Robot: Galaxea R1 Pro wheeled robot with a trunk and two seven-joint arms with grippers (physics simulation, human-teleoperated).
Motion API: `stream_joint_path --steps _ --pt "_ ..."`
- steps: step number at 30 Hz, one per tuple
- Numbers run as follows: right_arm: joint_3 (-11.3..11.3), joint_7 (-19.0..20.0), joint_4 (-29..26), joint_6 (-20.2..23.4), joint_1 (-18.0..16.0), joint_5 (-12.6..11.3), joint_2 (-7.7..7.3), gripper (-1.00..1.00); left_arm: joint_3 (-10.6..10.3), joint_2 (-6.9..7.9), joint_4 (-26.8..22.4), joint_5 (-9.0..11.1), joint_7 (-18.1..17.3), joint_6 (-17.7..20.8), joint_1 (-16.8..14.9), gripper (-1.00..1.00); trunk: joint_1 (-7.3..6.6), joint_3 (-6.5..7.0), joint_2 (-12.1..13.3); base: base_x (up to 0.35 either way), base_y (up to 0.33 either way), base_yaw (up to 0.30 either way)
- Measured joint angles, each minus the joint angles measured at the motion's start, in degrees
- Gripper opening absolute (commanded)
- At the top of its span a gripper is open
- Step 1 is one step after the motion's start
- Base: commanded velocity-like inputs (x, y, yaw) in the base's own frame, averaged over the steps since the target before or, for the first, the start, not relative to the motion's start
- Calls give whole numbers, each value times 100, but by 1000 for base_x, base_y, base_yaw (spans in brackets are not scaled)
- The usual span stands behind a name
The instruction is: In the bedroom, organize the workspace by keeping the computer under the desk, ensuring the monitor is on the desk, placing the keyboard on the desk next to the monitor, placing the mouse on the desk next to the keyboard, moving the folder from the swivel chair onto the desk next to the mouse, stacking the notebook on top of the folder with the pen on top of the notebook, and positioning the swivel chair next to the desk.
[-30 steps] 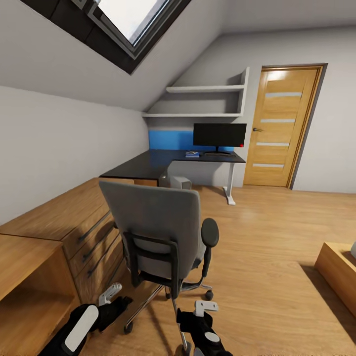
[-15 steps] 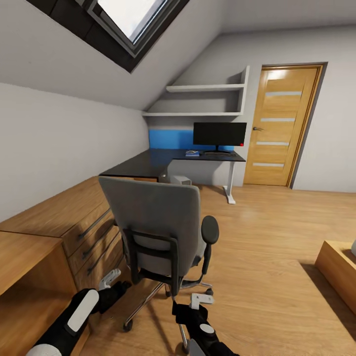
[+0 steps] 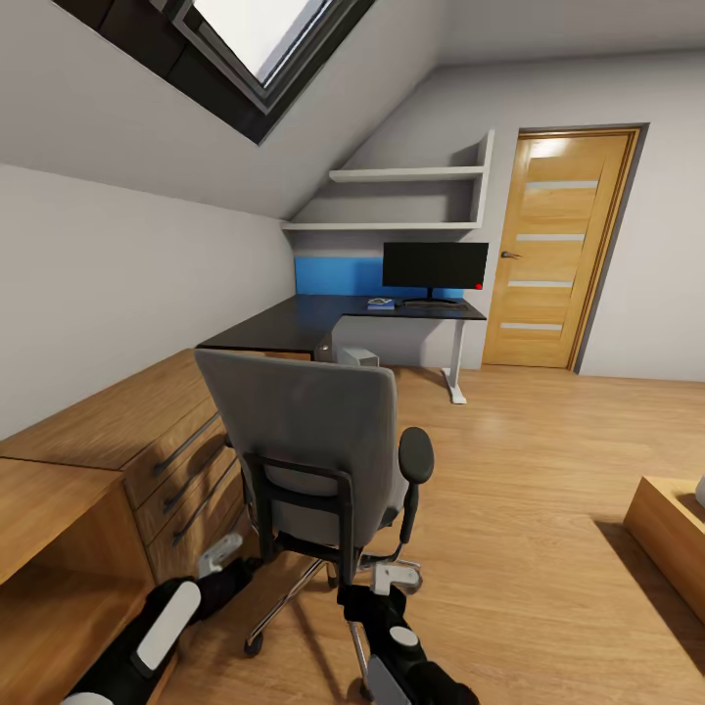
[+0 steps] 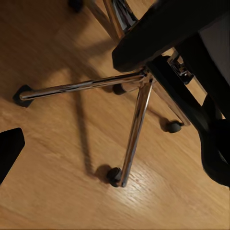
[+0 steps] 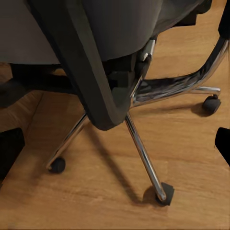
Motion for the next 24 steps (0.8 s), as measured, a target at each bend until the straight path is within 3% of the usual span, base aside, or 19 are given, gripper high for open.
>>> stream_joint_path --steps 9,24 --pt "-3 -2 -2 -269 -16 214 0 100 -242 0 -34 -278 -143 -176 58 100 0 0 0 0 0 0" --pt "-4 -2 -3 -310 -16 216 0 100 -242 0 -34 -279 -143 -176 58 100 0 0 0 0 0 0"
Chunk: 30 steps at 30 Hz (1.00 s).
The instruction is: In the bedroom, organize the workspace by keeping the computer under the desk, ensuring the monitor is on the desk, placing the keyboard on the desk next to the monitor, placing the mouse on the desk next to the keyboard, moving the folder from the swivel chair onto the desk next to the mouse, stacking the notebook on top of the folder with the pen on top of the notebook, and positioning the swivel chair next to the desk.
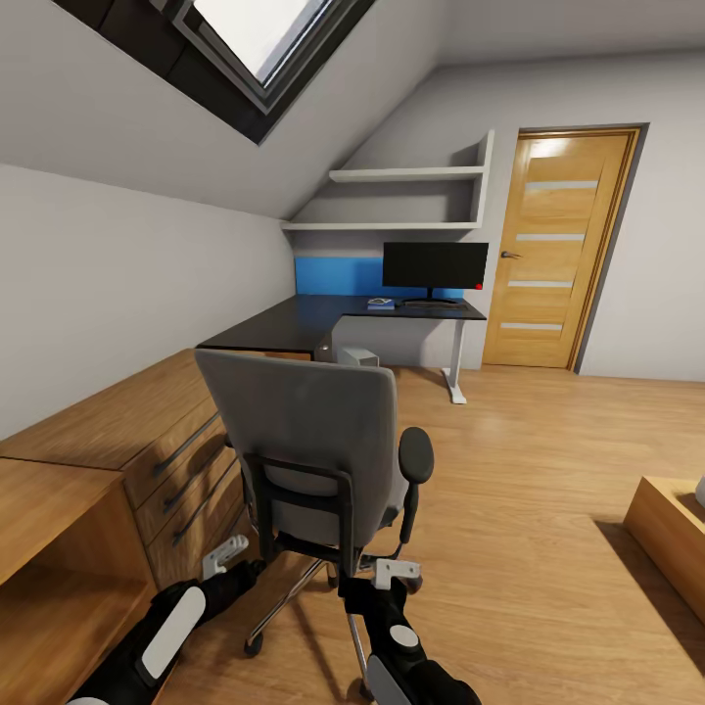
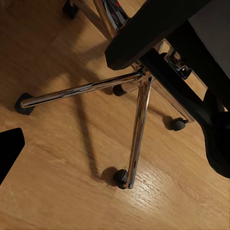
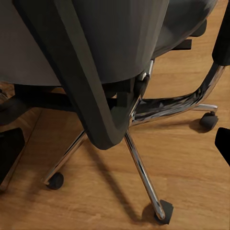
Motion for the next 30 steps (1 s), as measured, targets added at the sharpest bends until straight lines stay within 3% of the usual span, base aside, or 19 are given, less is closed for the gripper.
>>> stream_joint_path --steps 4,12,19,30 --pt "0 0 0 0 0 0 0 100 0 0 0 0 0 0 0 100 0 0 0 0 0 0" --pt "-44 -21 -18 233 24 -279 -10 100 260 178 192 239 258 262 -17 100 0 0 0 0 6 0" --pt "-47 -29 -21 512 27 -455 -12 100 509 201 211 453 308 460 -19 100 0 0 0 0 167 0" --pt "-48 -34 -35 502 27 -466 -10 100 510 195 215 470 315 473 -19 100 0 0 0 0 230 0"
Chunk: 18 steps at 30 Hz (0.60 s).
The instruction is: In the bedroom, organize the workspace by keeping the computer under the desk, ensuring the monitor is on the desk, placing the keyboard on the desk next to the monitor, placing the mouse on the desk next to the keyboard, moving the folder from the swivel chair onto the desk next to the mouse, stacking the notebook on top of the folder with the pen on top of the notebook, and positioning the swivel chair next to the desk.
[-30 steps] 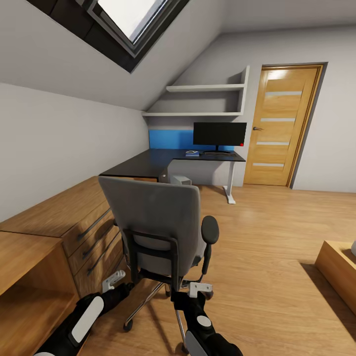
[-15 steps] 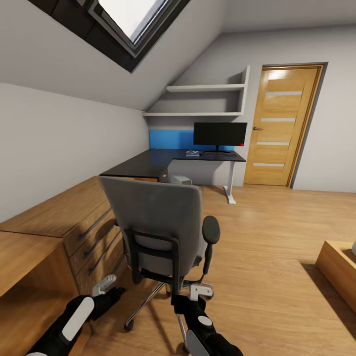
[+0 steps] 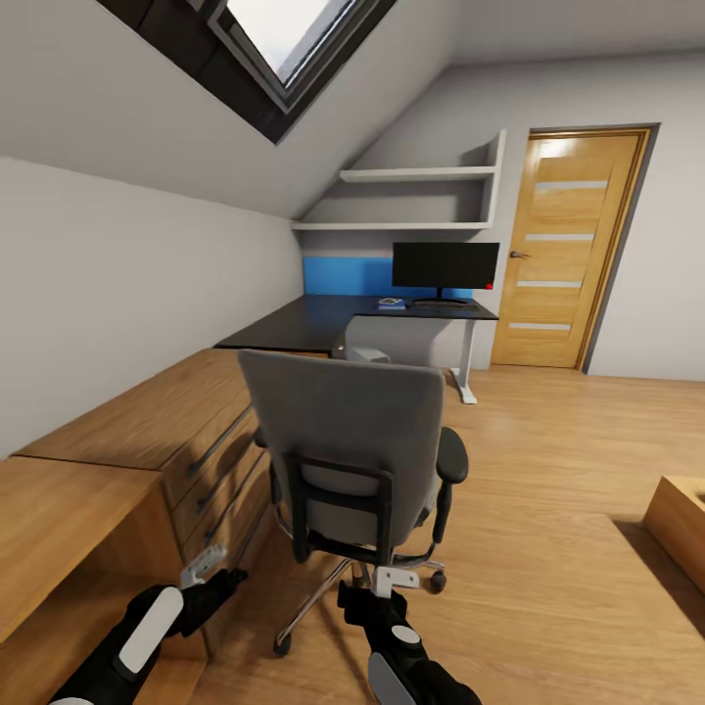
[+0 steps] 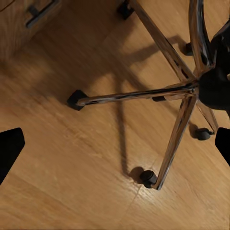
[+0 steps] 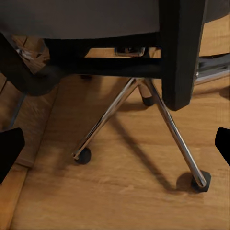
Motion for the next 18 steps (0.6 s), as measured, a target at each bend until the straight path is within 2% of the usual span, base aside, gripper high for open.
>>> stream_joint_path --steps 4,7,11,12,18 --pt "0 -4 -8 0 1 3 2 100 -3 -23 4 1 0 -1 0 100 0 0 0 0 31 -1" --pt "4 -16 28 -20 2 13 6 100 -7 -64 7 0 -3 -2 -2 100 0 0 0 0 34 -241" --pt "8 -21 40 -94 1 16 6 100 -14 -76 6 0 -14 0 -2 100 0 0 0 0 239 -286" --pt "13 -22 45 -104 -3 12 10 100 -184 -134 7 9 -27 -2 -1 100 0 0 0 0 141 -239" --pt "17 -23 56 -114 -1 10 13 100 -476 -251 6 2 -76 -1 -5 100 0 0 0 0 68 -115"
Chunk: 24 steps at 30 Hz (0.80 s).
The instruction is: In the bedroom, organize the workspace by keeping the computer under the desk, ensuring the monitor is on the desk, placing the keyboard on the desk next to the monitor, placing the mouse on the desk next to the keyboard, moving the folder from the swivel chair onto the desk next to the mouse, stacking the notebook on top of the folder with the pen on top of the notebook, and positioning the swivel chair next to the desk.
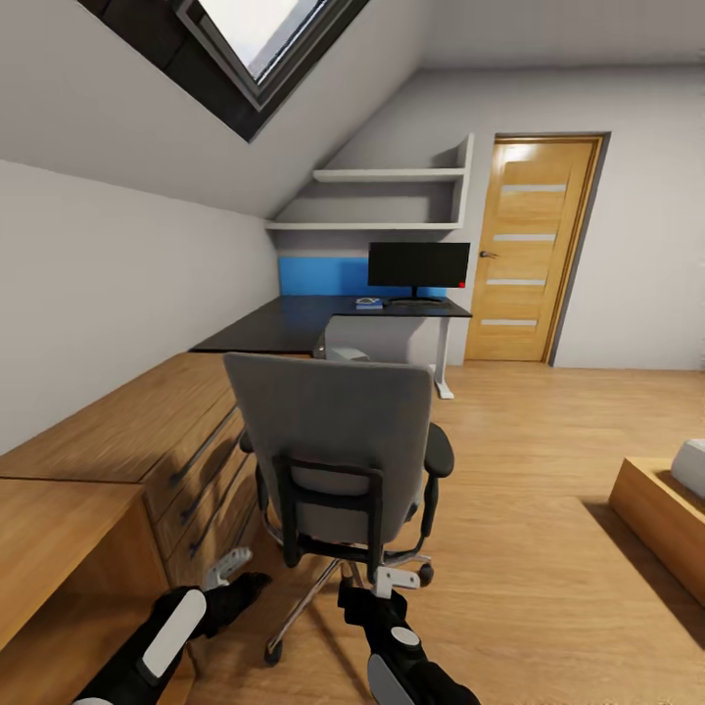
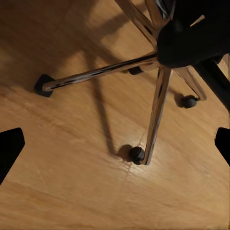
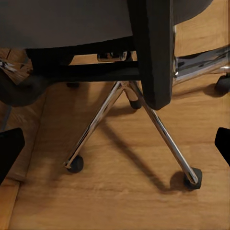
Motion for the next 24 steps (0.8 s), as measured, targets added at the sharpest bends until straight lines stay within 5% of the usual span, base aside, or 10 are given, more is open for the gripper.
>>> stream_joint_path --steps 24 --pt "9 5 13 -155 -5 8 3 100 -133 -78 -9 -1 -54 -158 -3 100 0 0 0 0 96 -4"
